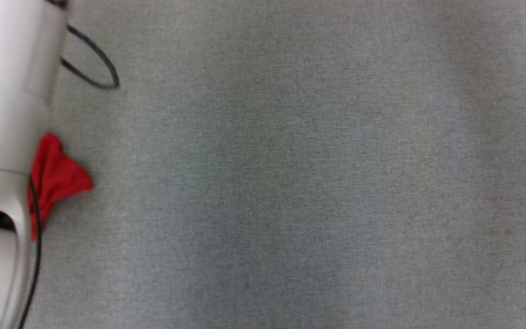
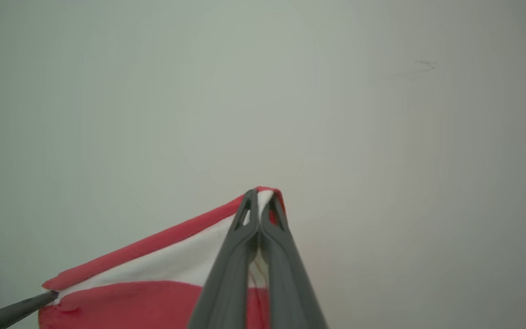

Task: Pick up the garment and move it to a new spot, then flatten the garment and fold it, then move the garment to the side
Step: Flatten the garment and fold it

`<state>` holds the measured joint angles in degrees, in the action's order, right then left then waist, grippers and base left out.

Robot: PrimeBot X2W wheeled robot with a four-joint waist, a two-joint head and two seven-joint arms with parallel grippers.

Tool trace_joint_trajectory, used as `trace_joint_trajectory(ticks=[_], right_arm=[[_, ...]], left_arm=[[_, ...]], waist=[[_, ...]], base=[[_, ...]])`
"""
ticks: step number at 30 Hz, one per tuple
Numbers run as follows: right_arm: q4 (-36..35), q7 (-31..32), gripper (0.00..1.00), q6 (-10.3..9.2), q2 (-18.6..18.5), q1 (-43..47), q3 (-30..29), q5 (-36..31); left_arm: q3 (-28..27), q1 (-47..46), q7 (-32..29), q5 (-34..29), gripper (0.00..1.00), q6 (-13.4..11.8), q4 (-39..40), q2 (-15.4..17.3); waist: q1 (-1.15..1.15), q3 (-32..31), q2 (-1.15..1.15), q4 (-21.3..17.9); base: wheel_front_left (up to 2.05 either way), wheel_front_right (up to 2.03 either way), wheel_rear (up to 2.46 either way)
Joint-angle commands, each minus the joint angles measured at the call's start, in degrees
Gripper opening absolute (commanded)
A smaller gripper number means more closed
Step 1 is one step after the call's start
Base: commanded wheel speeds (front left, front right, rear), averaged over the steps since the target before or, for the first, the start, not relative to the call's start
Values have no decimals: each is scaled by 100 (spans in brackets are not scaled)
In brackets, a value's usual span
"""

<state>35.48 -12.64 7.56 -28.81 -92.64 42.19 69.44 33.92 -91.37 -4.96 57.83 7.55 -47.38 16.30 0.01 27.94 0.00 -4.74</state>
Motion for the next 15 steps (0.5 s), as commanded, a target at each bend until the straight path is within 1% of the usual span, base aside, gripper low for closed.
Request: trace_joint_trajectory(ticks=[1, 5, 9, 13, 15], right_arm=[[-28, 14, 0, -14, -94, 150, 94, 82], [-309, 149, 0, -14, -298, 797, 626, 262], [-674, 283, 0, -14, -606, 1622, 1171, 477], [-1133, 401, 0, -14, -914, 2379, 1634, 786], [-1452, 564, 0, -14, -1108, 2752, 1851, 990]], left_arm=[[89, 233, -2, 90, 0, -15, 4, 30], [518, 822, -88, 379, 0, -15, 133, 177], [1001, 1529, -275, 725, 0, -13, 460, 436], [1385, 2273, -621, 1209, 0, -13, 941, 749], [1569, 2618, -836, 1472, 0, -13, 1233, 900]], waist=[[-1, -27, 0, -23], [-1, -129, 0, -88], [-1, -312, 0, -129], [-1, -657, 0, -129], [-1, -899, 0, -118]], base=[[0, 0, 0], [0, 0, 0], [0, 0, 0], [0, 0, 0], [0, 0, 0]])
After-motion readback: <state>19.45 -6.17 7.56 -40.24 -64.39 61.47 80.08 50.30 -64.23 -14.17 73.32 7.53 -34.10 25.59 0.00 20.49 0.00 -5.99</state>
